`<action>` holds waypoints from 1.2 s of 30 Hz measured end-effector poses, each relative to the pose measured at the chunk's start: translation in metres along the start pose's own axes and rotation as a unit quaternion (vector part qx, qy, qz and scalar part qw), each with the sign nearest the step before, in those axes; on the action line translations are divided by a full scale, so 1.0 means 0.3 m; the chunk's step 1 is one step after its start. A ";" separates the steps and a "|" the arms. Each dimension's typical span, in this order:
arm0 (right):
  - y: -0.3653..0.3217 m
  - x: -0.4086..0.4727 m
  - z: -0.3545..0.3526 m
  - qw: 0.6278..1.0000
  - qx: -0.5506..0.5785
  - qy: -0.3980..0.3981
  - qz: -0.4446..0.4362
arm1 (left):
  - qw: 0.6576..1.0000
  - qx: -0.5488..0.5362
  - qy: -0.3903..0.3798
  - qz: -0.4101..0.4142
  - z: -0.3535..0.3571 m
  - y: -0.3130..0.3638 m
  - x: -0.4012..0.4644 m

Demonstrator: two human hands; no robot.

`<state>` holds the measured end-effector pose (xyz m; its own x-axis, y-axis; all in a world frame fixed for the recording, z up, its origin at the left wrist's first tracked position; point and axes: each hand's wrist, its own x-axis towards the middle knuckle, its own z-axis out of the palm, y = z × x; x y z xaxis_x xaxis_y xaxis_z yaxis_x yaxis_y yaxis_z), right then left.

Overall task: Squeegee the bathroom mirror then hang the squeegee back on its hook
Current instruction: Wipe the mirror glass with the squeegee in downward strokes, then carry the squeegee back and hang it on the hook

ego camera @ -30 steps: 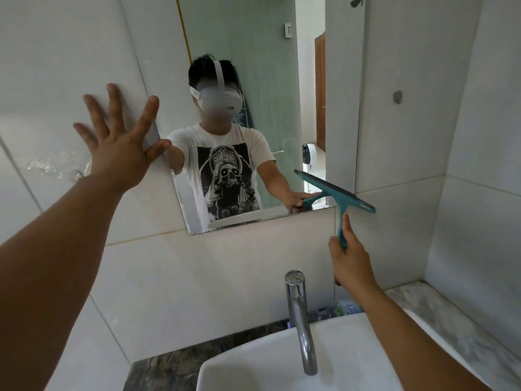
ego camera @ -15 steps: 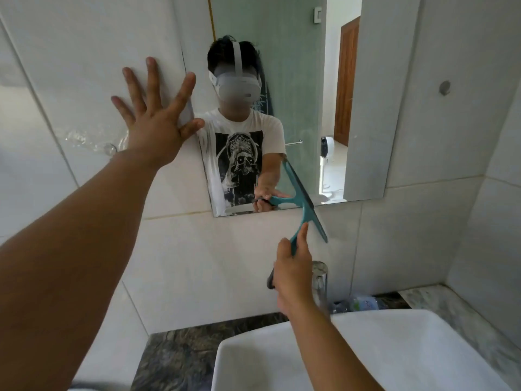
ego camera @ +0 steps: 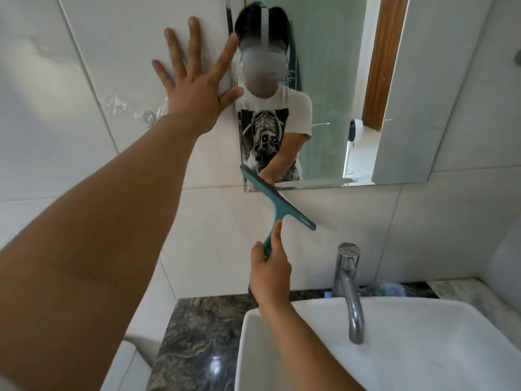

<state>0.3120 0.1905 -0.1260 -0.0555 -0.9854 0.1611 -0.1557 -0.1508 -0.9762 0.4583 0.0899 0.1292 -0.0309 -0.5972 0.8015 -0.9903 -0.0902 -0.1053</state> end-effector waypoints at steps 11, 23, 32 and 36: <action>0.090 -0.072 -0.124 0.966 -0.233 -0.090 -0.063 | 0.995 -0.059 -0.079 -0.012 -0.102 0.027 -0.022; -0.100 -0.047 -0.474 0.897 -0.362 -0.181 -0.175 | 0.928 -0.188 -0.291 0.140 -0.162 0.206 -0.483; -0.370 -0.061 -0.610 0.832 -0.470 -0.176 -0.236 | 0.927 -0.231 -0.261 0.143 -0.280 0.325 -0.691; -0.448 -0.064 -0.638 0.822 -0.480 -0.170 -0.253 | 0.939 -0.224 -0.224 0.134 -0.338 0.339 -0.718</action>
<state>0.1452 0.2449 0.0299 0.5105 -0.8049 0.3026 -0.7895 -0.5782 -0.2058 0.3505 0.2901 0.0054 -0.3263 -0.8347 0.4437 -0.9156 0.3957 0.0711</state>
